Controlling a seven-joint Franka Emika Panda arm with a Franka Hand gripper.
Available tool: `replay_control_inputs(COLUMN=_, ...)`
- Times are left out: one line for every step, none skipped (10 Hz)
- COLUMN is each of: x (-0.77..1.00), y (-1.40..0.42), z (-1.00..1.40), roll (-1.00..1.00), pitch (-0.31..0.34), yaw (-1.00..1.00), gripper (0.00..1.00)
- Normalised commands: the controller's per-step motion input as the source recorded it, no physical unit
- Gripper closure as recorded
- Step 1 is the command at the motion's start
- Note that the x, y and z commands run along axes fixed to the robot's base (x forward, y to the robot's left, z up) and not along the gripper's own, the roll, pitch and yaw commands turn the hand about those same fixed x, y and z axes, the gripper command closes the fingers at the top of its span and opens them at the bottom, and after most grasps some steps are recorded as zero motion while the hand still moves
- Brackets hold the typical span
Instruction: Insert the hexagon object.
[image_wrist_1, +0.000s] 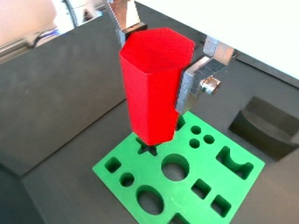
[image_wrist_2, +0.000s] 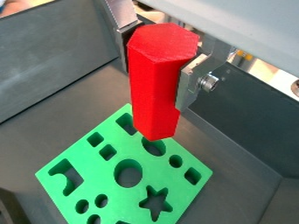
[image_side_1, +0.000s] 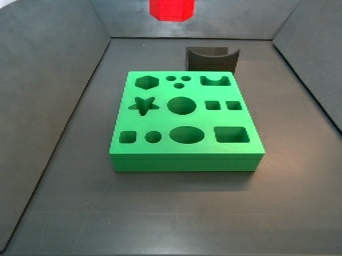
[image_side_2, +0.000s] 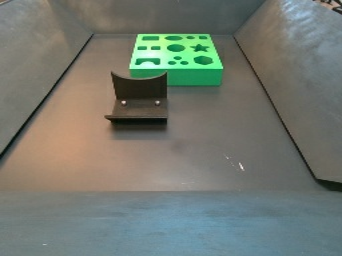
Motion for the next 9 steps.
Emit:
replay_control_inputs(x=0.00, y=0.00, z=-0.70, roll=0.00, pitch=-0.009, yaw=-1.00, gripper=1.00)
replay_control_inputs(x=0.00, y=0.34, z=-0.66, roll=0.00, pitch=-0.033, yaw=-0.70, gripper=1.00)
replay_control_inputs(x=-0.03, y=0.78, z=-0.67, roll=-0.03, pitch=-0.071, yaw=-0.15, gripper=1.00)
replay_control_inputs(x=-0.12, y=0.98, z=-0.66, roll=-0.04, pitch=-0.107, yaw=0.00, gripper=1.00)
replay_control_inputs(x=0.00, y=1.00, z=-0.73, roll=0.00, pitch=-0.063, yaw=0.00, gripper=1.00)
replay_control_inputs(x=-0.11, y=1.00, z=-0.67, roll=0.00, pitch=-0.047, yaw=0.00, gripper=1.00)
replay_control_inputs(x=-0.29, y=0.92, z=-0.59, roll=0.00, pitch=-0.051, yaw=-0.02, gripper=1.00)
replay_control_inputs(x=-0.43, y=0.10, z=-0.46, roll=0.00, pitch=-0.070, yaw=-0.80, gripper=1.00)
replay_control_inputs(x=-0.41, y=0.12, z=-0.41, roll=0.00, pitch=-0.074, yaw=-0.82, gripper=1.00)
